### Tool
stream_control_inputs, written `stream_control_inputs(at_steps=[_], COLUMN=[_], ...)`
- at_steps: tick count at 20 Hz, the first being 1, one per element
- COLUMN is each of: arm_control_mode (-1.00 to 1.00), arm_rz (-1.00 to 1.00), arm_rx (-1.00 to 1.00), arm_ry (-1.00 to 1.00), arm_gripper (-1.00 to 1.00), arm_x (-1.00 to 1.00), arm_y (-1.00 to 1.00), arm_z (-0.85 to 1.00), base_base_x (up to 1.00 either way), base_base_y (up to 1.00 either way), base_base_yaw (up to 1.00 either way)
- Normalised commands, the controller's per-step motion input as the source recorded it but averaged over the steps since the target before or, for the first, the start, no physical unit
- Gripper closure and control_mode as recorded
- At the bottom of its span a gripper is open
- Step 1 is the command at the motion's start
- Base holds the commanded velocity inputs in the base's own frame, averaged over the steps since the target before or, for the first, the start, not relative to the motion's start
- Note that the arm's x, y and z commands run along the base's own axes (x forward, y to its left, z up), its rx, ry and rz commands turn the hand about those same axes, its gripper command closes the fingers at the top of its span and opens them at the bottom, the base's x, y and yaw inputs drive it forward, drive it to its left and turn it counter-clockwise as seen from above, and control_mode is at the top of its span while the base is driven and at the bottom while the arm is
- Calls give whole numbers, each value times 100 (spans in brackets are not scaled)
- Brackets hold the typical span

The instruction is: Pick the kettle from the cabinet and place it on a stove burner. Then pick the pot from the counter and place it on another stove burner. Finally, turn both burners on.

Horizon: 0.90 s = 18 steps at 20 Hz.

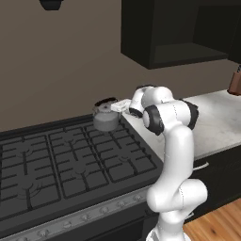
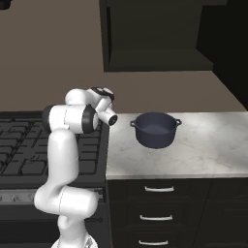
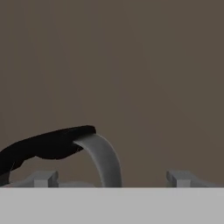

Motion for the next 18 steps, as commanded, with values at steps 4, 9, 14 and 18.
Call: stream_control_inputs(at_steps=[4,9,14,18], arm_control_mode=[-100,-100,-100,-100], arm_rz=[0,0,0,0], arm_rx=[3,1,1,0], arm_ry=[0,0,0,0], arm_gripper=[-100,-100,-100,-100], arm_x=[-2,0,-6,-9], arm_y=[0,-4,-8,-14], arm_z=[0,0,0,0], base_base_x=[0,0,0,0], base_base_y=[0,0,0,0], base_base_yaw=[0,0,0,0])
